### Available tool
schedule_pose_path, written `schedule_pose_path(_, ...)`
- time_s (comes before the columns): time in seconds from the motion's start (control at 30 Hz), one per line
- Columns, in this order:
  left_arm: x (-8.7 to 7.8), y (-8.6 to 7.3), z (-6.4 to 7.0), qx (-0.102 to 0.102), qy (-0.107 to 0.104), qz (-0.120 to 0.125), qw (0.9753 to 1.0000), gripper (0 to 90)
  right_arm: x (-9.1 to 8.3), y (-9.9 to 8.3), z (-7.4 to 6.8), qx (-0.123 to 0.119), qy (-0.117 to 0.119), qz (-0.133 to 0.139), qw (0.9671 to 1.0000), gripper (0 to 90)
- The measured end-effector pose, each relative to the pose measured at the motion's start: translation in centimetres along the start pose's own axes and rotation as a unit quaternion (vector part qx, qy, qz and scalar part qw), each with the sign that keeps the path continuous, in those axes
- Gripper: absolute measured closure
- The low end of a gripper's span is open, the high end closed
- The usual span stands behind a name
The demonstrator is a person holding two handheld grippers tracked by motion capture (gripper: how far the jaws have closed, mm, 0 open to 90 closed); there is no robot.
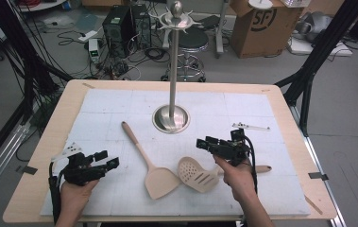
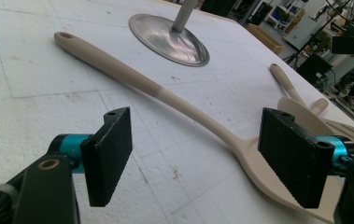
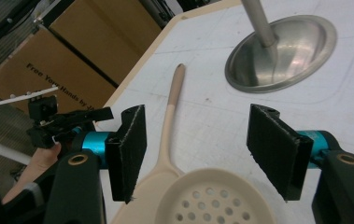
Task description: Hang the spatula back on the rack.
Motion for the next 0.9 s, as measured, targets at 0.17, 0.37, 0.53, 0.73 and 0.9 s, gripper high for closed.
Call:
schedule_pose_path(0.17,-0.1,0.1,-0.2,0.0,0.001,0.001,1.0,26.8,1.5,0.3,-0.4,0.0,0.004,-0.013,0.9999,39.7)
schedule_pose_path(0.37,-0.2,0.1,-0.7,-0.008,0.004,0.002,1.0,26.8,3.0,0.8,-1.0,0.009,0.012,-0.025,0.9996,39.5)
schedule_pose_path(0.53,-0.2,0.1,-0.7,-0.007,0.004,0.003,1.0,26.8,4.8,1.3,-1.7,0.007,0.016,-0.041,0.999,38.7)
schedule_pose_path(0.73,-0.2,0.2,-0.8,-0.008,0.004,0.004,1.0,26.8,6.8,1.6,-2.0,0.016,0.025,-0.048,0.9984,39.2)
schedule_pose_path(0.9,-0.4,0.3,-1.0,-0.009,0.006,0.008,0.9999,26.9,8.5,1.8,-2.1,0.019,0.021,-0.061,0.9977,40.3)
Point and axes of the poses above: each handheld gripper's, and its own axes: x roughly forward along the jaws, y roughly out of its top, z roughly to its right, the point moved 9 cm from there along x, roughly forward along the jaws, and after that the axes turned 12 degrees about y, right-handed, at the moved point
